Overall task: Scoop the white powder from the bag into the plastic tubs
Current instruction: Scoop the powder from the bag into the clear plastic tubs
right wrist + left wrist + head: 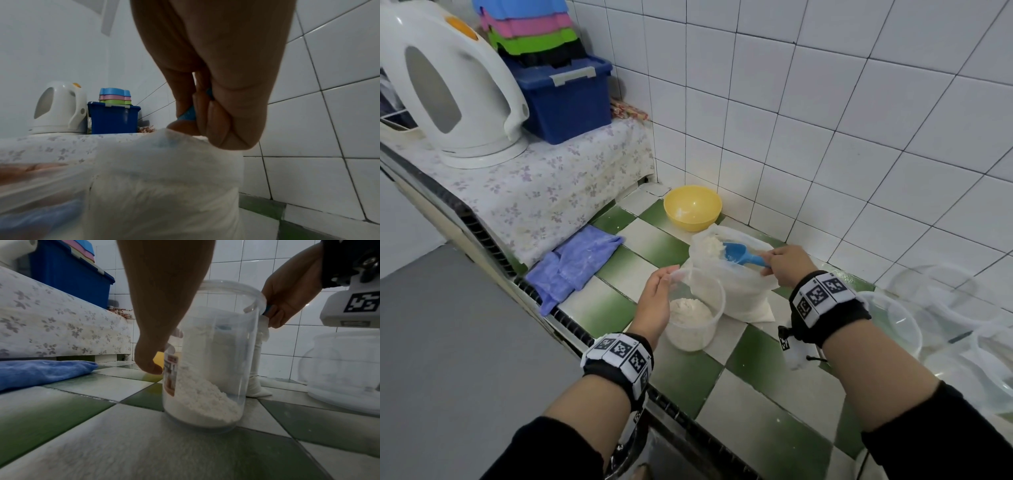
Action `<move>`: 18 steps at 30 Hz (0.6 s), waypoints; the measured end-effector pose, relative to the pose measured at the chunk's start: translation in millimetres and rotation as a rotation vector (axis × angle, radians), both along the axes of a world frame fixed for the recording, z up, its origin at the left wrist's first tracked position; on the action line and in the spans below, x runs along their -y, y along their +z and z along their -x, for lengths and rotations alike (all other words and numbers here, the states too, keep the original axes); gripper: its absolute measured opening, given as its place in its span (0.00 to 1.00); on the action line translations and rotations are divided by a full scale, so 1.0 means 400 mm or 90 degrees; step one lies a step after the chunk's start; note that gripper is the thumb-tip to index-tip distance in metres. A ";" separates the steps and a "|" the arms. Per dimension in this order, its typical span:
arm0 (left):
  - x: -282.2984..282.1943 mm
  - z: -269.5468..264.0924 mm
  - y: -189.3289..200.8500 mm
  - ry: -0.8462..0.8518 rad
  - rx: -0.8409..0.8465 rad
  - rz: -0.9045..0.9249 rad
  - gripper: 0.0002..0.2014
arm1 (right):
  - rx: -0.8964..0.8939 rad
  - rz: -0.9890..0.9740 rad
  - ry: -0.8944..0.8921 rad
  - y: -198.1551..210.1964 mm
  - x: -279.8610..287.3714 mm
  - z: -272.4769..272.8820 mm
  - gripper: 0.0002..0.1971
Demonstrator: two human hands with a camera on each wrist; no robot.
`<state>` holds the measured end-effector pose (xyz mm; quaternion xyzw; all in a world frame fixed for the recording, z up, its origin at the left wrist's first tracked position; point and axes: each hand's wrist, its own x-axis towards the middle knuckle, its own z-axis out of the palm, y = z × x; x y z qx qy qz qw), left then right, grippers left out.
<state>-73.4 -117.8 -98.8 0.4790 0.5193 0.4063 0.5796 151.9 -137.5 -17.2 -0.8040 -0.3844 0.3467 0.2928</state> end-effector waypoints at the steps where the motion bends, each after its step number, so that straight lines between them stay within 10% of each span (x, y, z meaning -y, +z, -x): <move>1: 0.002 0.000 0.000 -0.006 0.001 0.000 0.12 | -0.024 -0.006 -0.021 0.002 0.003 0.000 0.12; 18: 0.001 0.015 -0.041 -0.110 -0.008 0.006 0.13 | -0.202 -0.082 -0.056 0.069 0.114 -0.053 0.11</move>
